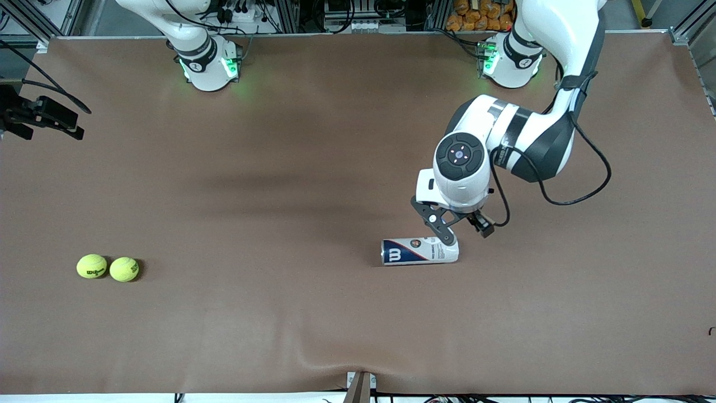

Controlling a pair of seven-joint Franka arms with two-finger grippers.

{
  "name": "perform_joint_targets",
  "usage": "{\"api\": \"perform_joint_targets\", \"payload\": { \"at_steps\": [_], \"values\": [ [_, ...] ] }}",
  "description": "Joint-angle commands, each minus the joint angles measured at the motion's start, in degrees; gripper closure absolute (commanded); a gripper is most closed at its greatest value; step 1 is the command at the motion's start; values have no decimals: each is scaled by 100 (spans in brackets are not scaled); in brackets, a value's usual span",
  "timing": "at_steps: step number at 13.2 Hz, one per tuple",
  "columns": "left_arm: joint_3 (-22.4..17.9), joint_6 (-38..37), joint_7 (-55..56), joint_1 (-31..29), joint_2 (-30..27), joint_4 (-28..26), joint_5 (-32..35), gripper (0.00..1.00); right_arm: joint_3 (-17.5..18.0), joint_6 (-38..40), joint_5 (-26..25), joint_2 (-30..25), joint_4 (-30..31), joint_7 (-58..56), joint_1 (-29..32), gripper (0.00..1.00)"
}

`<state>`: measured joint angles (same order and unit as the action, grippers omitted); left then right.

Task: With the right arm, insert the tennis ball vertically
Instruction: 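Reach the left gripper down to the lying Wilson can, then close the left gripper around the can's closed end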

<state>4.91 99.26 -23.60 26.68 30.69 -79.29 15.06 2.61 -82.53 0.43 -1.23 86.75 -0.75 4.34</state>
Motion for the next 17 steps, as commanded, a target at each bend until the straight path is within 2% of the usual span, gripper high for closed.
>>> {"api": "perform_joint_targets", "payload": {
  "at_steps": [1,9,17],
  "values": [
    [-34,32,-321,48,200,168,120,0,3,-9,62,-167,149,48,6,0],
    [-34,840,-1120,92,674,186,129,0,3,-35,62,-167,149,48,6,0],
    [-113,1052,-1042,460,1009,212,268,0,3,-17,62,-167,149,48,6,0]
  ]
}}
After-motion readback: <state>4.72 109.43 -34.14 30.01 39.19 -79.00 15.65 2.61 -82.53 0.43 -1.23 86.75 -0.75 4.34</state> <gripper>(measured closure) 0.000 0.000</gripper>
